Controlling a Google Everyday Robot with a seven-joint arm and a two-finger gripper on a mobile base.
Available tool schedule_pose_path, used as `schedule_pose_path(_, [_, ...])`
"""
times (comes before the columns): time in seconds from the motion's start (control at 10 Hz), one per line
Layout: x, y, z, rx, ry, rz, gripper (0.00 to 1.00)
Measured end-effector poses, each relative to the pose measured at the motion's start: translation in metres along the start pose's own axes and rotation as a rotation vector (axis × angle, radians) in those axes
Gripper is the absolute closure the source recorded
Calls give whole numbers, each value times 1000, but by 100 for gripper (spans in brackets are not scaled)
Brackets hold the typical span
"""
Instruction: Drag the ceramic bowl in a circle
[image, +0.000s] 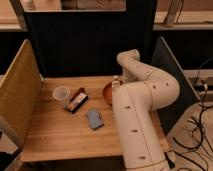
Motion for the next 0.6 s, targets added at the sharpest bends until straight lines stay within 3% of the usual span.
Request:
schedule_pose_path(0.3, [-10, 55, -4, 0, -2, -105, 100])
schedule_pose_path(0.6, [4, 109, -15, -5, 2, -257, 100])
